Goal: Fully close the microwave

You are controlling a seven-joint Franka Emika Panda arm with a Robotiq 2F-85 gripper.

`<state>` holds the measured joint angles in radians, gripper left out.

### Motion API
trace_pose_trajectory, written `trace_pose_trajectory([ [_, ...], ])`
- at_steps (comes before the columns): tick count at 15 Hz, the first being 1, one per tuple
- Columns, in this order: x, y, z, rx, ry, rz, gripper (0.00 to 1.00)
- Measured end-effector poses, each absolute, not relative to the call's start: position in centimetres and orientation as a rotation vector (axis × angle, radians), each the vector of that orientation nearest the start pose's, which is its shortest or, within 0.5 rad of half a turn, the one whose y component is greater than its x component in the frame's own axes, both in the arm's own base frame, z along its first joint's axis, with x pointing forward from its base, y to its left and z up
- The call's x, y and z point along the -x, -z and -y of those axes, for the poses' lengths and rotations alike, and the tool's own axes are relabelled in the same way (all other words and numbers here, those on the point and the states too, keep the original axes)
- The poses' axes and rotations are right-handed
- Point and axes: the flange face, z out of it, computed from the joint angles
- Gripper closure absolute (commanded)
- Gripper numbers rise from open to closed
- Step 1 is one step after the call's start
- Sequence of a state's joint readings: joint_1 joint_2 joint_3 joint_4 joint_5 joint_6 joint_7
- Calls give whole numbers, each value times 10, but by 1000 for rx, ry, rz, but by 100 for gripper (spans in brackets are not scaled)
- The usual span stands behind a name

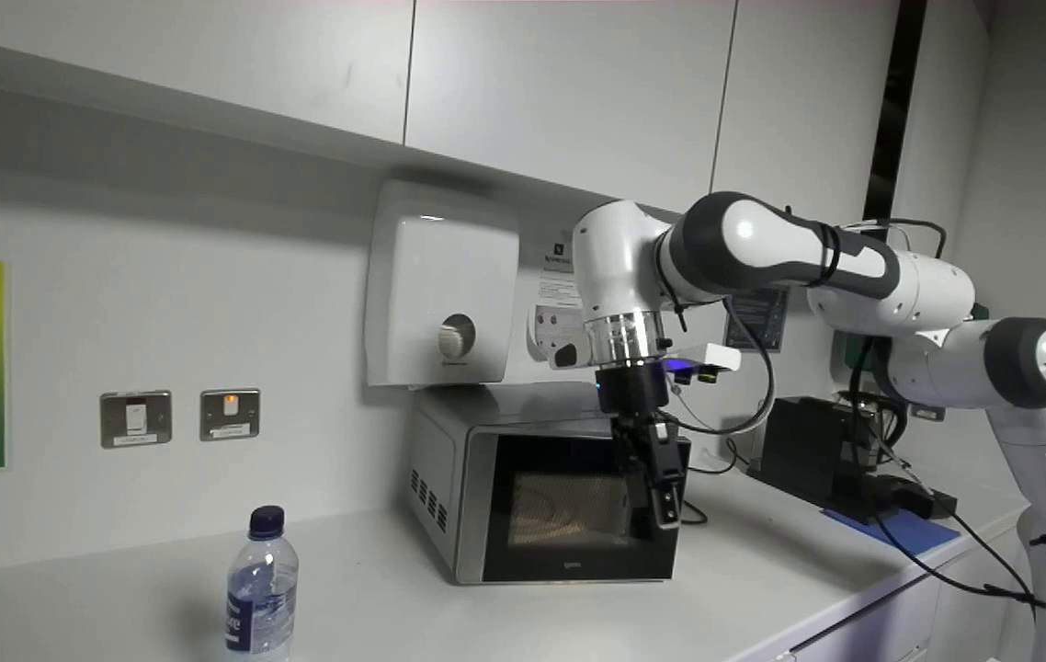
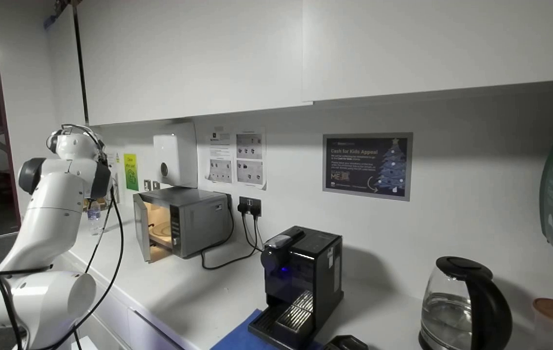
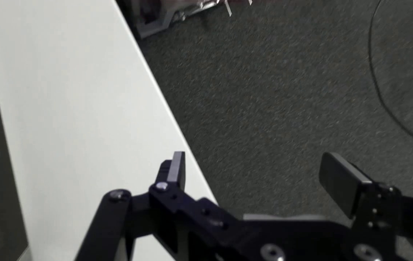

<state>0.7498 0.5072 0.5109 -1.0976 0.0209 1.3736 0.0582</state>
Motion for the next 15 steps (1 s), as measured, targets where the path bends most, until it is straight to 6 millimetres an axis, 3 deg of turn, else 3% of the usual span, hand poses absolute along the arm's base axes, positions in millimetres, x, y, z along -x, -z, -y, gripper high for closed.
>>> trace_pose_trajectory([
  [3, -254, -549, -585, 2443, -728, 1718, 0],
  [6, -234, -559, -571, 2416, -897, 1746, 0],
  [15, -182, -583, -549, 2546, -1052, 1795, 0],
])
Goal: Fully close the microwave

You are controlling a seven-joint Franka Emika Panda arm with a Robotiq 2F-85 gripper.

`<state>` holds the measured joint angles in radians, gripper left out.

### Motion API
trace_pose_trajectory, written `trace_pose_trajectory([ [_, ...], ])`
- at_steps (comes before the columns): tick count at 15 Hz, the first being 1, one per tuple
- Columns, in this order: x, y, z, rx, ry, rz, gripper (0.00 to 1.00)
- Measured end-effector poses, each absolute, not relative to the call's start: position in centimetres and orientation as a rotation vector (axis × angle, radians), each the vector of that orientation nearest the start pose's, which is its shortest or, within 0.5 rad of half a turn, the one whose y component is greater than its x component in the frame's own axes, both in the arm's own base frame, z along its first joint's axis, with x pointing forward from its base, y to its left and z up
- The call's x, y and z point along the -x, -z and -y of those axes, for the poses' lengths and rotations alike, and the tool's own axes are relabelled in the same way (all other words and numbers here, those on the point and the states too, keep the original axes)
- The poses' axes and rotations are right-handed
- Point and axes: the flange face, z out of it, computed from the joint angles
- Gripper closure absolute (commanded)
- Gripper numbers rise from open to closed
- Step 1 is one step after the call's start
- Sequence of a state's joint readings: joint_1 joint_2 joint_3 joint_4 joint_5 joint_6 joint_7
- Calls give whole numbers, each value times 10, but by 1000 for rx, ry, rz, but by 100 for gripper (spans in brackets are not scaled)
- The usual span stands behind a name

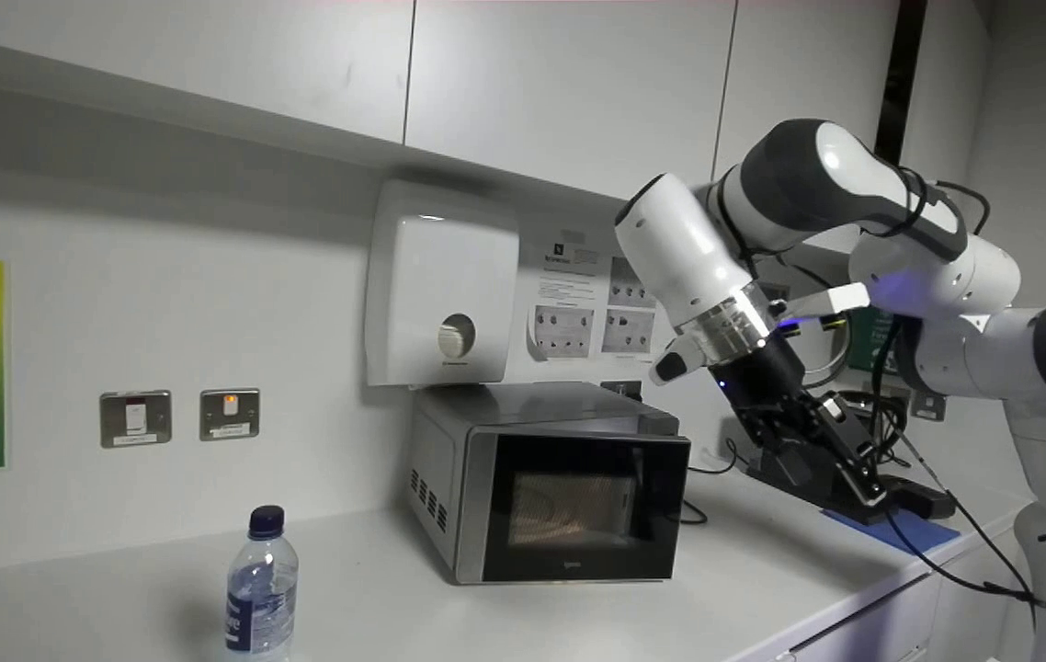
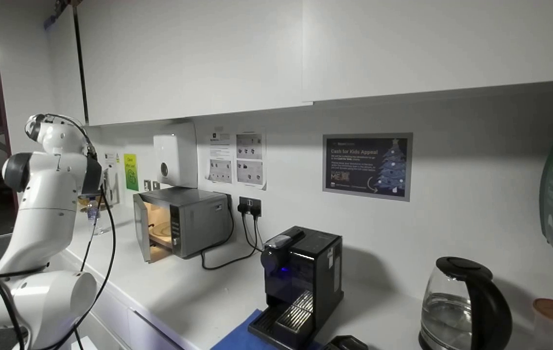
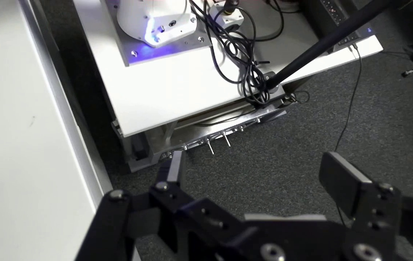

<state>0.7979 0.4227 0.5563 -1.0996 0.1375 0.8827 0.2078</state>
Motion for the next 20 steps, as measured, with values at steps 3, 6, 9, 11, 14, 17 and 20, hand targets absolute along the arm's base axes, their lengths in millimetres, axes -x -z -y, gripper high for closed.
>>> trace_pose_trajectory([
  [3, -169, -591, -546, 2603, -1004, 1817, 0],
  [6, -167, -594, -543, 2617, -990, 1822, 0],
  [9, -167, -593, -543, 2619, -991, 1821, 0],
  [11, -171, -588, -544, 2636, -1006, 1802, 0],
  [14, -179, -575, -546, 2765, -1035, 1665, 0],
  [17, -185, -562, -545, 2932, -1071, 1456, 0],
  [20, -187, -552, -543, 3081, -1106, 1223, 0],
])
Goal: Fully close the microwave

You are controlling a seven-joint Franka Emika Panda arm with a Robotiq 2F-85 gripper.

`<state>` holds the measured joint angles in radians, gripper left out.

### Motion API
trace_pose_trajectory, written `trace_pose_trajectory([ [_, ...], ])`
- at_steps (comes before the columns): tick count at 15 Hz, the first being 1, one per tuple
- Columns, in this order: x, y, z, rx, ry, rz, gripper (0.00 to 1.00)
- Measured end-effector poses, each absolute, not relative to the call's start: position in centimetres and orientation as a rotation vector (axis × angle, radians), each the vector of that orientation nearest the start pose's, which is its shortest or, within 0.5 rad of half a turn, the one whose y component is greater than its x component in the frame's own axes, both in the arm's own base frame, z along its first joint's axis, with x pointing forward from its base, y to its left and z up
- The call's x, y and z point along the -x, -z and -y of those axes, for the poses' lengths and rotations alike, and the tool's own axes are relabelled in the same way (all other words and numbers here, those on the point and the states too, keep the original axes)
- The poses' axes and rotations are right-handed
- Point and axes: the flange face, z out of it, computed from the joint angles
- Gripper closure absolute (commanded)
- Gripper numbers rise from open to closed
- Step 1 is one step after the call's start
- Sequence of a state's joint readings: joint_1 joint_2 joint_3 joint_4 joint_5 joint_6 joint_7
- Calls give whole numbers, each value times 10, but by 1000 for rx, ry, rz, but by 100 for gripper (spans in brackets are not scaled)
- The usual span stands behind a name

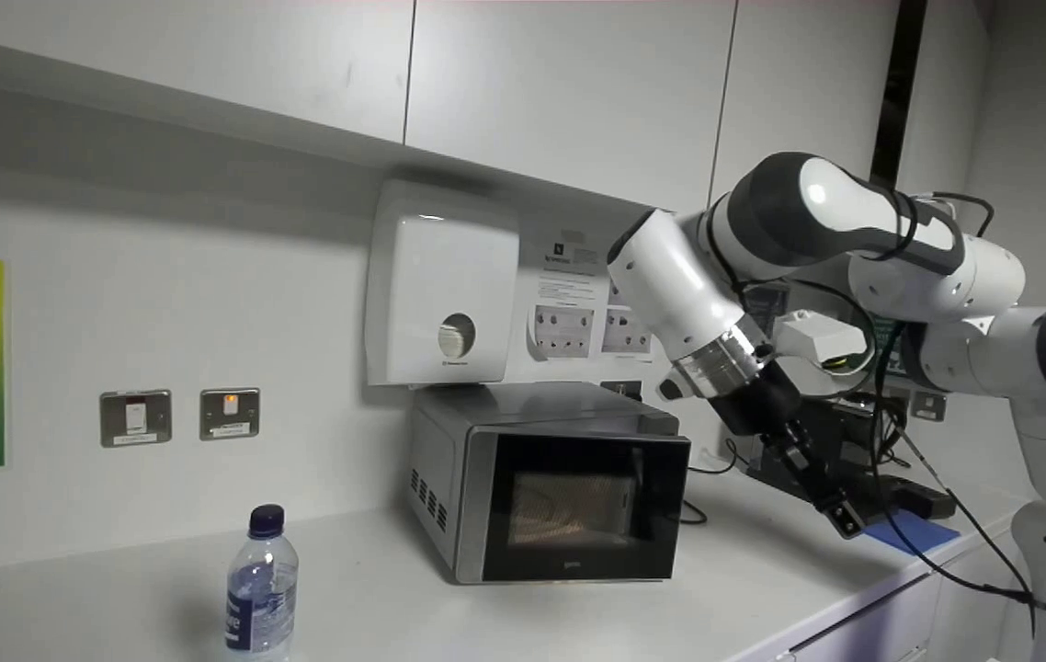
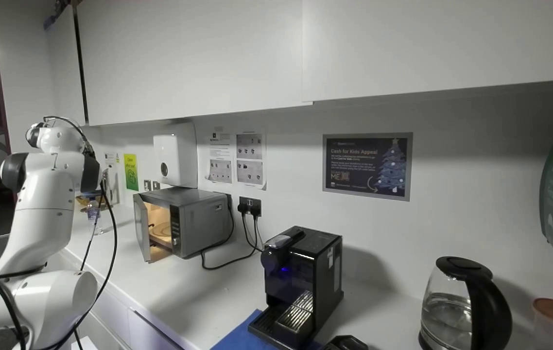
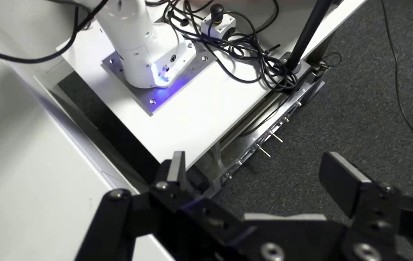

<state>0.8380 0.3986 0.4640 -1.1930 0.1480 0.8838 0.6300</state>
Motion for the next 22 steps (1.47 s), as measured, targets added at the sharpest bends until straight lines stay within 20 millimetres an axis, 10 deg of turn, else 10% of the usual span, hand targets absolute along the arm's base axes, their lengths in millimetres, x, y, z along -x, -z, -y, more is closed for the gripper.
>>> trace_pose_trajectory([
  [11, -176, -524, -504, 3524, -959, 407, 0],
  [22, -206, -500, -452, 3845, -593, 74, 0],
])
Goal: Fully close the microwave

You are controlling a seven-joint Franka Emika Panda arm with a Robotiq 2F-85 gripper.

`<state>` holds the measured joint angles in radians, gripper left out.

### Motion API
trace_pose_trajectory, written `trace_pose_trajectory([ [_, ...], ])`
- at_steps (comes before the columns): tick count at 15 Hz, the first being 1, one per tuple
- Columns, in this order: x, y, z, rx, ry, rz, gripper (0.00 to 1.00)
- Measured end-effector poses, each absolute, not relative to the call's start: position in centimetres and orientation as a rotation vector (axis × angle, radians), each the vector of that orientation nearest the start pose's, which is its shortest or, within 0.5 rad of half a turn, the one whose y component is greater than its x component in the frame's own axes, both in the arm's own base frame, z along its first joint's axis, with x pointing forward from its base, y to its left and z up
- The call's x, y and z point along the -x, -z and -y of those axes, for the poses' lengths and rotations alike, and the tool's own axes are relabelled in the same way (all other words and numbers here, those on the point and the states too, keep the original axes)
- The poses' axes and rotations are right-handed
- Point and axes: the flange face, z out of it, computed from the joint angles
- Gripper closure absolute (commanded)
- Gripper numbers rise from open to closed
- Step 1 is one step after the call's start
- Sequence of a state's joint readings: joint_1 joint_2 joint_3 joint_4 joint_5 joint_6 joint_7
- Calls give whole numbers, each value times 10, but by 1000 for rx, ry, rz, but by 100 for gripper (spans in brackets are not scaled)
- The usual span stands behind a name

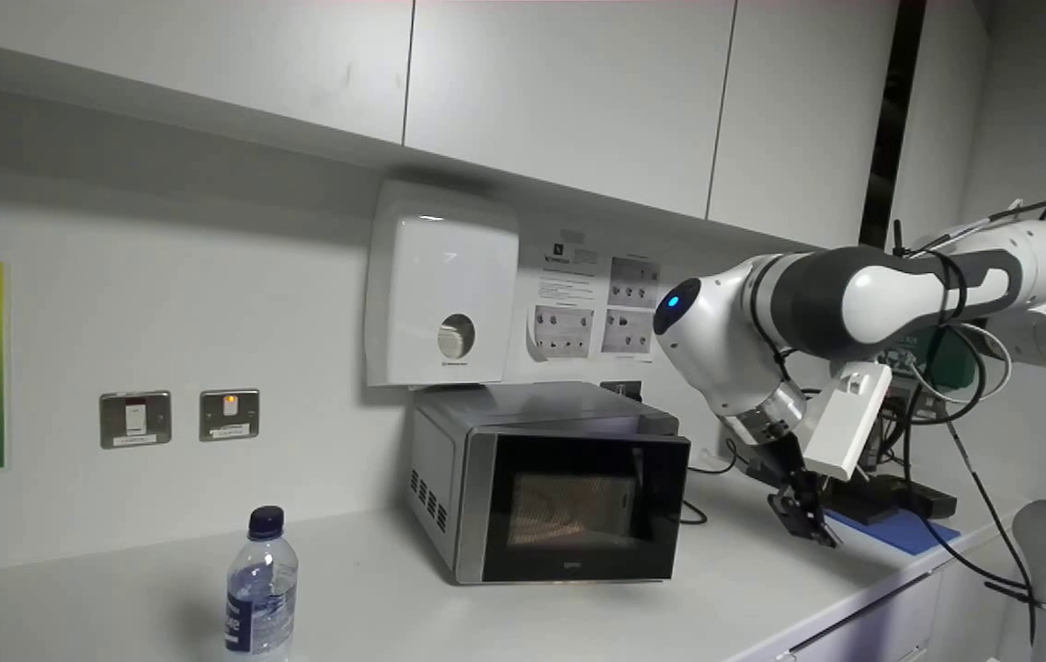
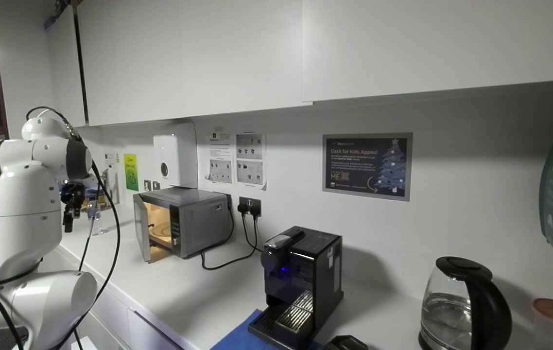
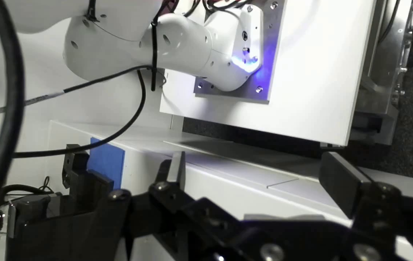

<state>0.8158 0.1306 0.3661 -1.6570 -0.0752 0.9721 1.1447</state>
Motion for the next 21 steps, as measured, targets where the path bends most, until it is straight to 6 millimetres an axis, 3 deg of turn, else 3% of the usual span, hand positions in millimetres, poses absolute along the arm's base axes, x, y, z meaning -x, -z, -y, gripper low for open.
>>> trace_pose_trajectory([
  [5, -248, -508, -459, -2560, 271, -108, 0],
  [11, -283, -532, -469, -2820, 146, -353, 0],
  [15, -291, -531, -470, -2881, 153, -464, 0],
  [19, -289, -530, -471, -2879, 156, -469, 0],
  [21, -291, -523, -467, -2828, 150, -386, 0],
])
